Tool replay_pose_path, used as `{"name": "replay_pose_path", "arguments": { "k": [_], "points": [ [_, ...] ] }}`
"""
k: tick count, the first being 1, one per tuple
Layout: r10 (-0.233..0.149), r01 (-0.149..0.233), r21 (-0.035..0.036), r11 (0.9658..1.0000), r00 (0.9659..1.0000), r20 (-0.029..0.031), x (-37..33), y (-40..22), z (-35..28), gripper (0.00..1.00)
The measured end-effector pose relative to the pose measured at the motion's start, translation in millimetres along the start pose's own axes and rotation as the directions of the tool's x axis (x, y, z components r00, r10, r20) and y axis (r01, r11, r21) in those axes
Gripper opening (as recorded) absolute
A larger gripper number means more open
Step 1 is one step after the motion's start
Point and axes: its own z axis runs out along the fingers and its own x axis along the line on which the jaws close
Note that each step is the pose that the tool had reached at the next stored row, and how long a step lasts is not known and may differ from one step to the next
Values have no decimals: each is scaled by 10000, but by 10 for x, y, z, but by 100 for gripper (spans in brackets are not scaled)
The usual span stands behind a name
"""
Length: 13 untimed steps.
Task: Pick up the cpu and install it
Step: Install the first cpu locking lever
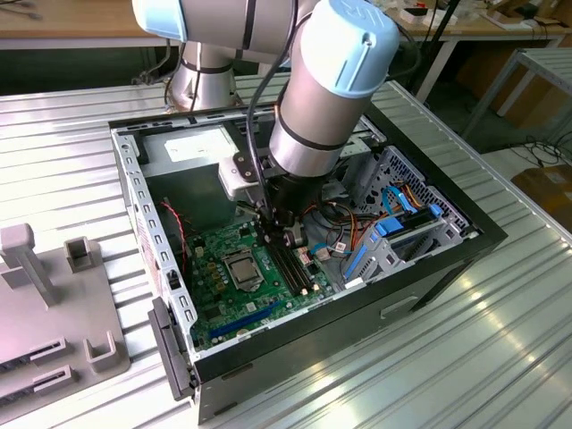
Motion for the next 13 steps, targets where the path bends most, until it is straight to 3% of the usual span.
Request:
{"name": "replay_pose_path", "arguments": {
  "k": [3, 9, 13],
  "points": [
    [-4, 4, 1, 10000, 9999, -114, 2, -1, 25, 11],
    [-12, 12, 2, 10000, 9998, -223, 19, -2, 86, 11],
    [-25, 25, 4, 10000, 9997, -251, 53, -5, 101, 11]
  ]
}}
